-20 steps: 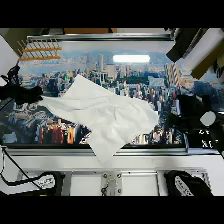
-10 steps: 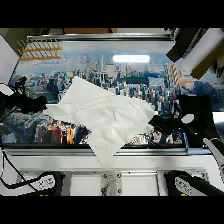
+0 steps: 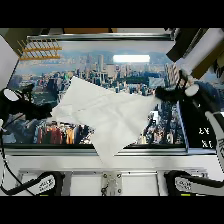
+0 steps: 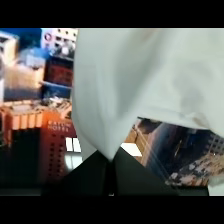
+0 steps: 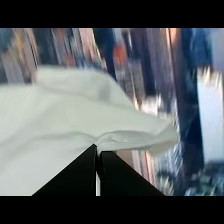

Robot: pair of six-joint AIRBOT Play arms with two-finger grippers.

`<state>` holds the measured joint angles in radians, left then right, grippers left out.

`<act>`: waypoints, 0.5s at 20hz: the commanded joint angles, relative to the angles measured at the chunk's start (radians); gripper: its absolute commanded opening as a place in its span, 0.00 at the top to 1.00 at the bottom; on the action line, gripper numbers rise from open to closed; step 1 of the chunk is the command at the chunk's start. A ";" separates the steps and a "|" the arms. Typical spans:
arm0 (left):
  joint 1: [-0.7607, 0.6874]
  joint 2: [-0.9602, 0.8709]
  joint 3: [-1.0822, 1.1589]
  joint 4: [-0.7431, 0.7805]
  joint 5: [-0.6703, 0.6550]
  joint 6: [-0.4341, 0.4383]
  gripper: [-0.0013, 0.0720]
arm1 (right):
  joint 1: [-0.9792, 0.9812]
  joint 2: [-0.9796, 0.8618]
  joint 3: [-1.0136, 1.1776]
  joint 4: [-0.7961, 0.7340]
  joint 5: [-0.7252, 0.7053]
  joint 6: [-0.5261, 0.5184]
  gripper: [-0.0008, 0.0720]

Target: Fold the clothes and pants, and hang the long-sleeved shirts on hangers.

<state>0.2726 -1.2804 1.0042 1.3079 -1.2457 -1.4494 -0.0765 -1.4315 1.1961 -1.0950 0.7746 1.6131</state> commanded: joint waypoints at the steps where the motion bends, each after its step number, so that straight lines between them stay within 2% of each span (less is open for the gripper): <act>1: -0.110 0.122 -0.175 -0.001 0.020 0.002 0.98 | -0.005 -0.156 0.479 -0.266 0.079 0.150 0.98; 4: -0.218 0.220 -0.274 0.000 0.069 -0.009 0.98 | -0.009 -0.276 0.742 -0.266 0.150 0.148 0.95; 5: -0.241 0.246 -0.293 0.000 0.091 -0.010 0.98 | -0.009 -0.286 0.768 -0.257 0.174 0.144 0.66; 6: -0.254 0.267 -0.307 0.000 0.111 -0.021 0.98 | -0.009 -0.283 0.768 -0.254 0.201 0.126 0.24; 7: -0.262 0.283 -0.315 0.001 0.129 -0.026 0.98 | -0.010 -0.280 0.768 -0.256 0.252 0.087 0.17; 8: -0.265 0.291 -0.318 0.002 0.135 -0.026 0.98 | -0.016 -0.275 0.765 -0.259 0.328 0.014 0.31; 9: -0.264 0.293 -0.317 0.002 0.140 -0.026 0.98 | -0.021 -0.270 0.756 -0.260 0.408 -0.039 0.39; 10: -0.264 0.291 -0.318 0.002 0.140 -0.026 0.98 | -0.032 -0.264 0.735 -0.259 0.483 -0.084 0.39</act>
<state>0.0292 -1.0164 0.7090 1.3083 -1.1366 -1.4685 -0.0937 -1.6909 1.9129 -1.3361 1.0584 1.6531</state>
